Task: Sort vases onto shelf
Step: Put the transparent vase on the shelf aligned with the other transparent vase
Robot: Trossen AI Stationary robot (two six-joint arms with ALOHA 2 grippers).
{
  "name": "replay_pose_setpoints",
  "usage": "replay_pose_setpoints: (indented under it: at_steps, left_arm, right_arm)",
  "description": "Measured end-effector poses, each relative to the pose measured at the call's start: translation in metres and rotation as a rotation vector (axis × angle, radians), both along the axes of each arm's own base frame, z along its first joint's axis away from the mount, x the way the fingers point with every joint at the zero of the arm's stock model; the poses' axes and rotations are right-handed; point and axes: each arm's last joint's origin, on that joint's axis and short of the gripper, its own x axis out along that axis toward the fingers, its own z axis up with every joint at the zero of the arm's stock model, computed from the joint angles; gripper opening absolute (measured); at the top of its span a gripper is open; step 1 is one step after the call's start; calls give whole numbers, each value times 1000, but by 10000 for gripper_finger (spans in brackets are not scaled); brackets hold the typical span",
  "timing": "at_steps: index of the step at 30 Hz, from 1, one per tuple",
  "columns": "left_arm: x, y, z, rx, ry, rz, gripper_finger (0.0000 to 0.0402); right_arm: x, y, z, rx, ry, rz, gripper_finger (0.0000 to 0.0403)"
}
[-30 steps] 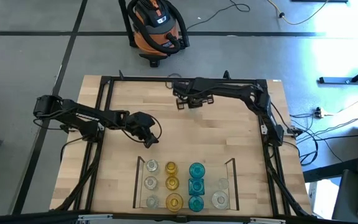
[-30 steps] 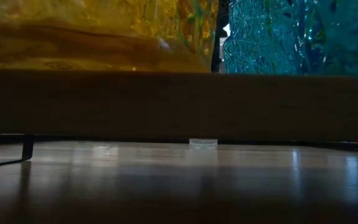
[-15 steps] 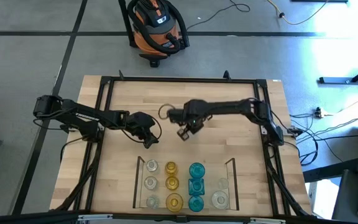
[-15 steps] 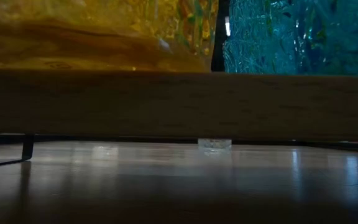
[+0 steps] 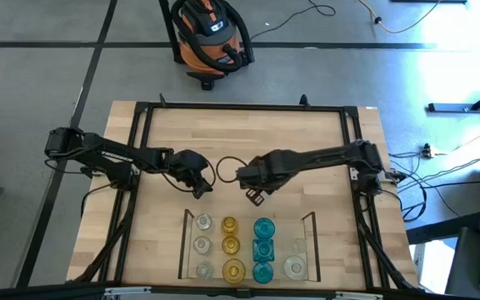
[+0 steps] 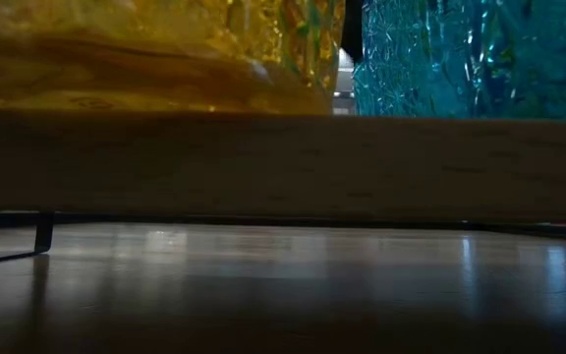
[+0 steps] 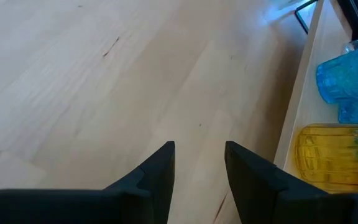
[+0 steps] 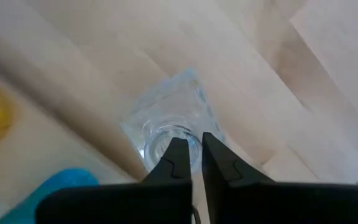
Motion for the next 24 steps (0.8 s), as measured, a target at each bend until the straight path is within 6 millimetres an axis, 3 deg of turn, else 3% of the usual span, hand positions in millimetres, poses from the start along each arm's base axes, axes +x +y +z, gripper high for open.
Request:
replay_pose_setpoints:
  at_steps: [4,8,17,24]
  left_arm:
    - [0,0,0,-14,3,14,133]
    - [0,0,0,-27,0,26,133]
    - [1,1,1,-43,-1,70,133]
    - [2,2,2,-37,-16,112,133]
  right_arm:
    - [-17,15,23,-11,-47,36,0]
    - [-35,34,34,-28,-16,61,0]
    - [-61,90,37,-28,17,124,0]
    - [-73,111,37,-36,21,151,0]
